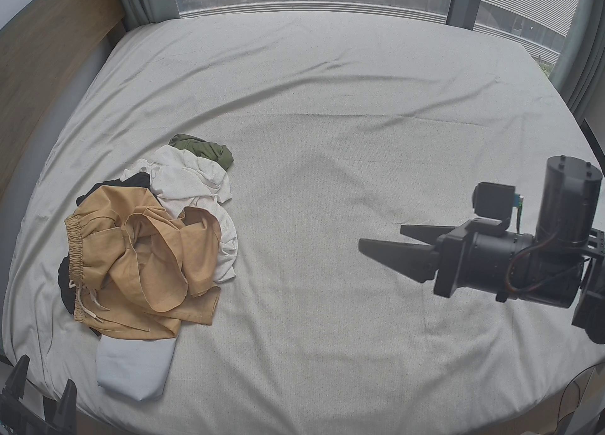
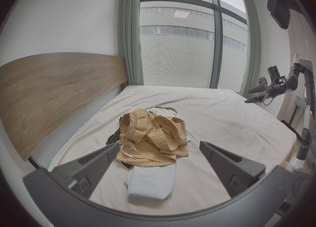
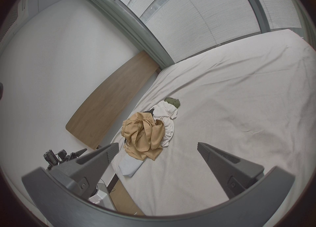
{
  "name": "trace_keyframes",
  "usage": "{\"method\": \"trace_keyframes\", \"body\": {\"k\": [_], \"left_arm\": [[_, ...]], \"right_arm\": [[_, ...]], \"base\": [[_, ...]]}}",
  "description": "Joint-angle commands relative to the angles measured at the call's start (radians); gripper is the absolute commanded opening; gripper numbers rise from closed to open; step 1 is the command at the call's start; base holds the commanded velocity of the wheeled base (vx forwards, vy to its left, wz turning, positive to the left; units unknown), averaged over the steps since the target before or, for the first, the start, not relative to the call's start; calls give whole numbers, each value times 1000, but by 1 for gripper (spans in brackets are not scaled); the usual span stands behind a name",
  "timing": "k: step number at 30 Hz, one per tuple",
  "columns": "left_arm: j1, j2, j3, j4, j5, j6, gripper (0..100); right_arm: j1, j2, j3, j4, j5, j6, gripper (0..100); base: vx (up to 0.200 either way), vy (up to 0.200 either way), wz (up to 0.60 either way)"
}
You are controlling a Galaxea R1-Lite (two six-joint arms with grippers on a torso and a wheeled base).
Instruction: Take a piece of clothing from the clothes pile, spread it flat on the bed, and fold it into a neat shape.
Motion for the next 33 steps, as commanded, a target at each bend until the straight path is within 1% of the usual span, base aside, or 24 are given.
{"method": "trace_keyframes", "body": {"k": [1,3,7,9,10,17,27,33], "left_arm": [[0,-17,18,0,0,-1,100],[0,-17,18,0,0,-1,100],[0,-15,18,0,0,-3,100],[0,-15,18,0,0,-3,100],[0,-15,18,0,0,-3,100],[0,-15,18,0,0,-3,100],[0,-15,18,0,0,-3,100],[0,-17,18,0,0,-3,100]], "right_arm": [[28,129,-48,-46,1,0,100],[32,142,-56,-52,1,2,100],[52,239,-115,-57,-1,-1,100],[52,239,-115,-57,-1,-1,100],[67,290,-157,-57,-1,-1,100],[106,385,-221,-52,-3,-15,100],[149,544,-335,-41,-1,-15,100],[172,665,-433,-41,1,-14,100]], "base": [[0,0,0],[0,0,0],[0,0,0],[0,0,0],[0,0,0],[0,0,0],[0,0,0],[0,0,0]]}}
